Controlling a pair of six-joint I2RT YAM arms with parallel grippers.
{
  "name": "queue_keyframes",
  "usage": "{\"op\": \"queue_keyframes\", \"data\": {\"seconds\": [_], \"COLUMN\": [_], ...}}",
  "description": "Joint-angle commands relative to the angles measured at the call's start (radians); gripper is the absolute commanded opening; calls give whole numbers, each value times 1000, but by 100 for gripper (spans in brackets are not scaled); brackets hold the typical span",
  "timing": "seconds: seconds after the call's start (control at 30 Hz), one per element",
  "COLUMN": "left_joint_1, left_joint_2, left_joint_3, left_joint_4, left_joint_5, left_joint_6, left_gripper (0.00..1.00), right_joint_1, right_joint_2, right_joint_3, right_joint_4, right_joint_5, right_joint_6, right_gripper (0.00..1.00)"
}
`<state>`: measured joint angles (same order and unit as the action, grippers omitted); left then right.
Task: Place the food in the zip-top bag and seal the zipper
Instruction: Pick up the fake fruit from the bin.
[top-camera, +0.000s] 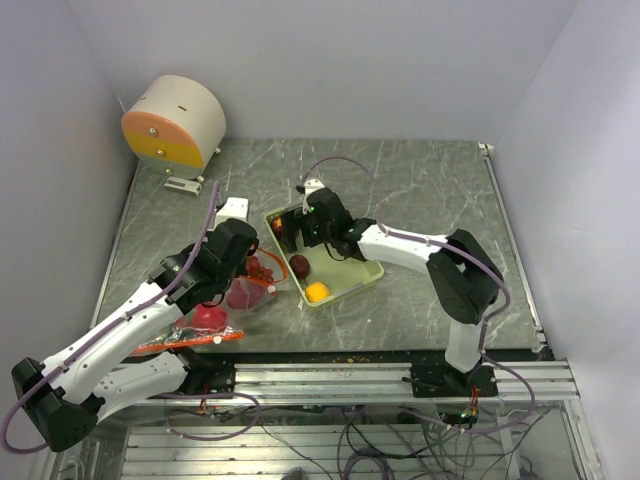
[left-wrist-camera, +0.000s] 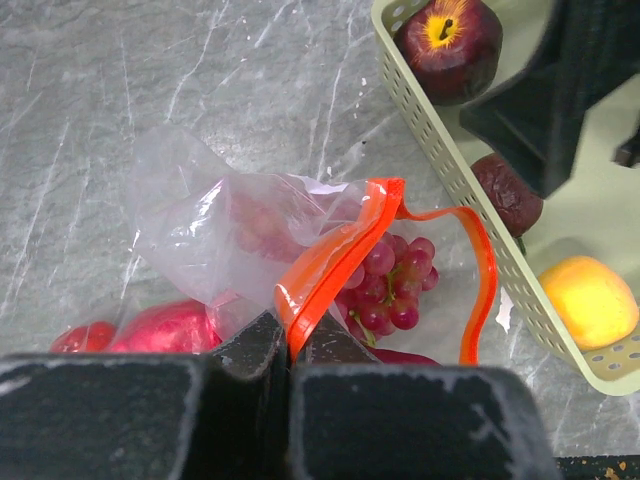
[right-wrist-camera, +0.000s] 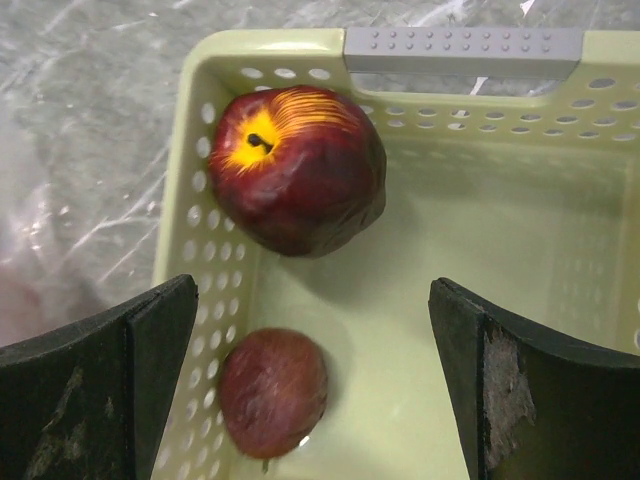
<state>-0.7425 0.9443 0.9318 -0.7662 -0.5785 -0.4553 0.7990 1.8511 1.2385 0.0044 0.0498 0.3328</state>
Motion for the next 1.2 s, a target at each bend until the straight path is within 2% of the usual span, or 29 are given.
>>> {"op": "queue_keyframes", "data": {"seconds": [0.0, 0.3, 0.53, 0.73, 0.87, 1.03, 1.17], "left_joint_1": [-1, -1, -1, -1, -1, -1, -1], "left_joint_2": [-29, -78, -82, -90, -93, -79, -73], "left_joint_3": [-2, 0, 0, 2, -4, -11, -16], "left_joint_4": [44, 28, 17, 9, 17, 33, 46], "left_joint_5": [13, 26, 29, 22, 21, 22, 24], "left_joint_6": [8, 8, 7, 8, 7, 6, 7], "left_gripper": [7, 7, 7, 7, 7, 7, 7], "right_joint_1": [-8, -21, -22, -21, -21, -21, -21], "right_joint_2": [69, 146, 267, 267, 179, -10, -184], "right_joint_3": [57, 41, 89, 61, -1, -103, -194], "right_joint_4": [136, 326, 343, 327, 326, 319, 342], "right_joint_5": [36, 9, -12, 19, 55, 73, -8], "right_joint_6": [-31, -18, 7, 20, 15, 20, 40], "right_gripper": [100, 100, 96, 74, 45, 42, 41]}}
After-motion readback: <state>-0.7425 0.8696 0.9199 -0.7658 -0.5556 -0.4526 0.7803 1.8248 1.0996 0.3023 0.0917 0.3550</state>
